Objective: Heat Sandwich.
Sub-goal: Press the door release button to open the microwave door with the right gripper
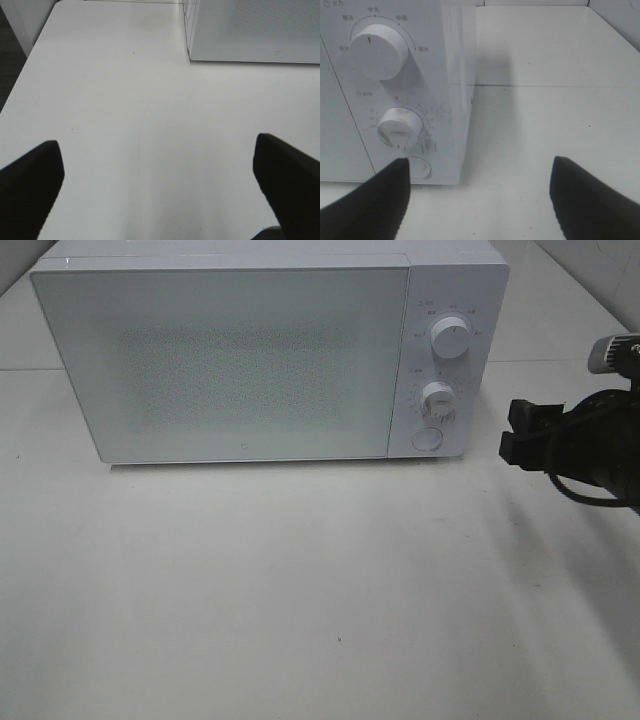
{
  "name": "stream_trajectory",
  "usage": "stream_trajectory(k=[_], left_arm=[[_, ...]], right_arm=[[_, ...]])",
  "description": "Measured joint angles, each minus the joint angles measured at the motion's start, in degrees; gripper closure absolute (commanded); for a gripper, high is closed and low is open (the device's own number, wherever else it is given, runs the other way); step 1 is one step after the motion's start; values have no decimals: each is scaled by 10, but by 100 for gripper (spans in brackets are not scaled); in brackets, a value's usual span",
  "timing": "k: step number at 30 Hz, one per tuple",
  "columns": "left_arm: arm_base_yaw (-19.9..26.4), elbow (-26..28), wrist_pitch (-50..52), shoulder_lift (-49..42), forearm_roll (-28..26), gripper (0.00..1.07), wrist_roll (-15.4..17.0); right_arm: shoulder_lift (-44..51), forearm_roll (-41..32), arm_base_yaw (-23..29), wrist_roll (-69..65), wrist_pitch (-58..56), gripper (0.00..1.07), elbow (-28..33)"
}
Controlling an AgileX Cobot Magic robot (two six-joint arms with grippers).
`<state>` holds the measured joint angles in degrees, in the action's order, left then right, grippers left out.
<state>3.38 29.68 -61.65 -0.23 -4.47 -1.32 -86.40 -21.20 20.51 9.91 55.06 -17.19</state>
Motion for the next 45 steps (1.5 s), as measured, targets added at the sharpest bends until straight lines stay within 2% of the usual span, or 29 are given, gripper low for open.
stream_trajectory(k=[1,3,11,20,31,37,42,43,45], left_arm=[[0,0,0,0,0,9,0],[0,0,0,0,0,9,0],[0,0,0,0,0,9,0],[0,0,0,0,0,9,0],[0,0,0,0,0,9,0],[0,0,0,0,0,9,0],[0,0,0,0,0,9,0],[0,0,0,0,0,9,0],[0,0,0,0,0,9,0]], right_arm=[[0,0,0,0,0,32,0],[-27,-41,36,5,29,32,1],[-104,-115,132,5,83,32,-2],[-132,-138,173,5,89,32,-17],[-132,-142,175,-30,89,32,-17],[-132,-142,175,-139,89,32,-17],[-132,-142,175,-299,88,32,-17],[-132,-142,175,-378,88,32,-17],[-132,-142,175,-411,88,32,-17]])
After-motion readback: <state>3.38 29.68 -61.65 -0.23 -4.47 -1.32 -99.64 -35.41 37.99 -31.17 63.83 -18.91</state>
